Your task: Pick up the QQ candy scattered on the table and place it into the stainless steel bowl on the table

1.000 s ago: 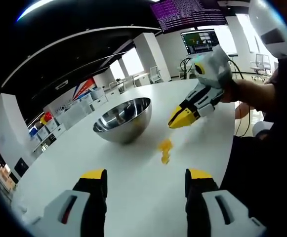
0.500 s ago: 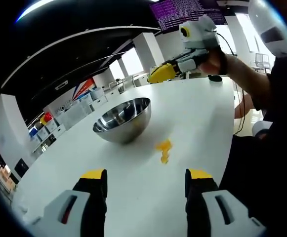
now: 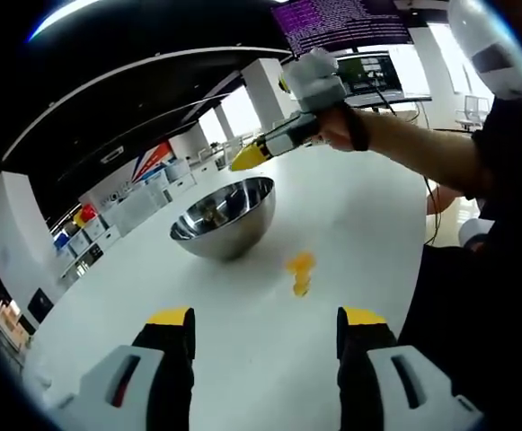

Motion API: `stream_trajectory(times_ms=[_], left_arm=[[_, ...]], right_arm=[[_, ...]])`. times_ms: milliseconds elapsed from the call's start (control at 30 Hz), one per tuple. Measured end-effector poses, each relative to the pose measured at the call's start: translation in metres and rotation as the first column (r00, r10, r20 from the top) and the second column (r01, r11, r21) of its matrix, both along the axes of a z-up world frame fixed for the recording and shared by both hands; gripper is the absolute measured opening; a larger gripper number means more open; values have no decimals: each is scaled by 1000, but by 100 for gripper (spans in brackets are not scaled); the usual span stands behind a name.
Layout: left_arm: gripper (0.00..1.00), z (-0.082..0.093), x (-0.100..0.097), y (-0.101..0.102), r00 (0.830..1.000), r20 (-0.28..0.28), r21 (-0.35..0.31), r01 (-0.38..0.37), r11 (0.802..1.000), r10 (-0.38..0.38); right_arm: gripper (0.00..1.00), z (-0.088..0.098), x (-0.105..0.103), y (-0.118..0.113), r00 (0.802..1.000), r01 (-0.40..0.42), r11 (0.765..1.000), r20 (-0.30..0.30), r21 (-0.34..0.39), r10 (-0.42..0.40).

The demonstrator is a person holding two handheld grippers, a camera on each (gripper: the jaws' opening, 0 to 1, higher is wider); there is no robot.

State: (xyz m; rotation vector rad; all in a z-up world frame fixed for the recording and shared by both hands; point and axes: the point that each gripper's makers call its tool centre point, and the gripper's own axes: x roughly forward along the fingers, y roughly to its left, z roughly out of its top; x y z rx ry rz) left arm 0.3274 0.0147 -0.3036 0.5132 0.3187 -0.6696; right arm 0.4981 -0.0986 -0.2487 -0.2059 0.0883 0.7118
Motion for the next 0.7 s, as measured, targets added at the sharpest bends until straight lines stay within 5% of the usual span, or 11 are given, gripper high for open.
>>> stream_trajectory(times_ms=[167,700], left_arm=[[64,0,1,3,1000,-1,-1,-6,1000,6],[64,-4,3,6,1000,-7,-9,-16,1000,16]], right_arm=[[4,-21,11,-3,999,32,999,-30,-31,-33],[5,-21,9,0,999,30,999,-29,-39,-31]])
